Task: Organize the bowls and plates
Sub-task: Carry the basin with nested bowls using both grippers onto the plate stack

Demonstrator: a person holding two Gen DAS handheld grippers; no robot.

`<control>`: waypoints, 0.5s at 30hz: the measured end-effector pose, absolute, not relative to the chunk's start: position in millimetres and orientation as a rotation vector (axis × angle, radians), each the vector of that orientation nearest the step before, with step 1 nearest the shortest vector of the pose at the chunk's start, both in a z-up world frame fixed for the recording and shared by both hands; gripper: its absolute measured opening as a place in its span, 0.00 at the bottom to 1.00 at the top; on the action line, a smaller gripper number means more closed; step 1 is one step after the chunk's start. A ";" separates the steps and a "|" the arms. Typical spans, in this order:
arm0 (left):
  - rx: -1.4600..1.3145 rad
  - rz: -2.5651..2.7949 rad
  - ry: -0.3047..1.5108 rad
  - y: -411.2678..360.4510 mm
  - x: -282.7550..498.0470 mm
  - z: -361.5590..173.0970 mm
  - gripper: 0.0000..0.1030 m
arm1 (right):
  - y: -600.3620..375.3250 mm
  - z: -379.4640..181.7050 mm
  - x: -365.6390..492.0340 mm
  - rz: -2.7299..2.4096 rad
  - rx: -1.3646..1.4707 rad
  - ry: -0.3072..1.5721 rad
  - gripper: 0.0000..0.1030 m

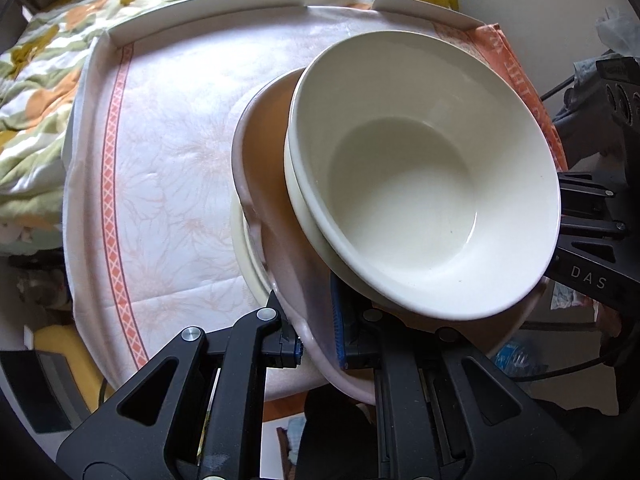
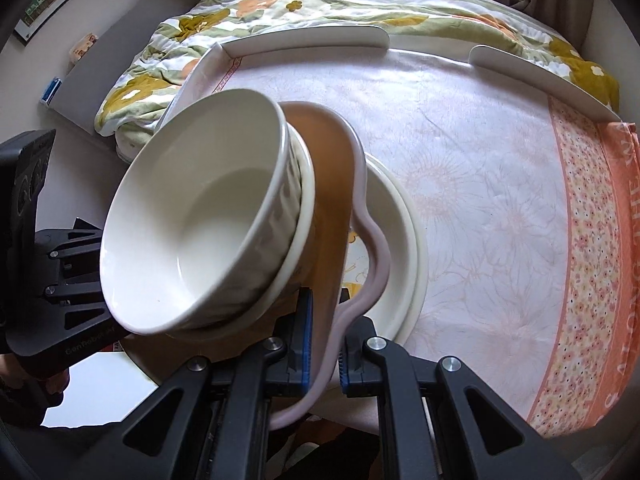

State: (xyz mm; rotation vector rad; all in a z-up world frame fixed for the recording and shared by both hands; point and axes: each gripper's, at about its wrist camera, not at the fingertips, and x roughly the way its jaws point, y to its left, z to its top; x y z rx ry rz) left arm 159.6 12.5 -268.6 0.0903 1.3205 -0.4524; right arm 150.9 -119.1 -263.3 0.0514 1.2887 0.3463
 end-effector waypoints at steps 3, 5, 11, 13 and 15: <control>0.097 -0.459 1.322 9.1 159.6 -272.1 0.09 | -121.5 -265.3 148.5 0.332 0.063 1.283 0.10; 0.098 -0.461 1.324 8.0 162.6 -273.8 0.09 | -123.2 -266.1 147.7 0.324 0.062 1.281 0.10; 0.117 -0.463 1.324 4.7 161.8 -277.8 0.09 | -124.5 -271.2 144.5 0.306 0.075 1.279 0.10; 0.123 -0.462 1.321 3.2 162.4 -278.1 0.09 | -124.8 -273.5 141.7 0.300 0.078 1.277 0.10; 0.131 -0.457 1.311 2.1 162.4 -278.2 0.09 | -126.3 -276.9 139.9 0.295 0.087 1.279 0.10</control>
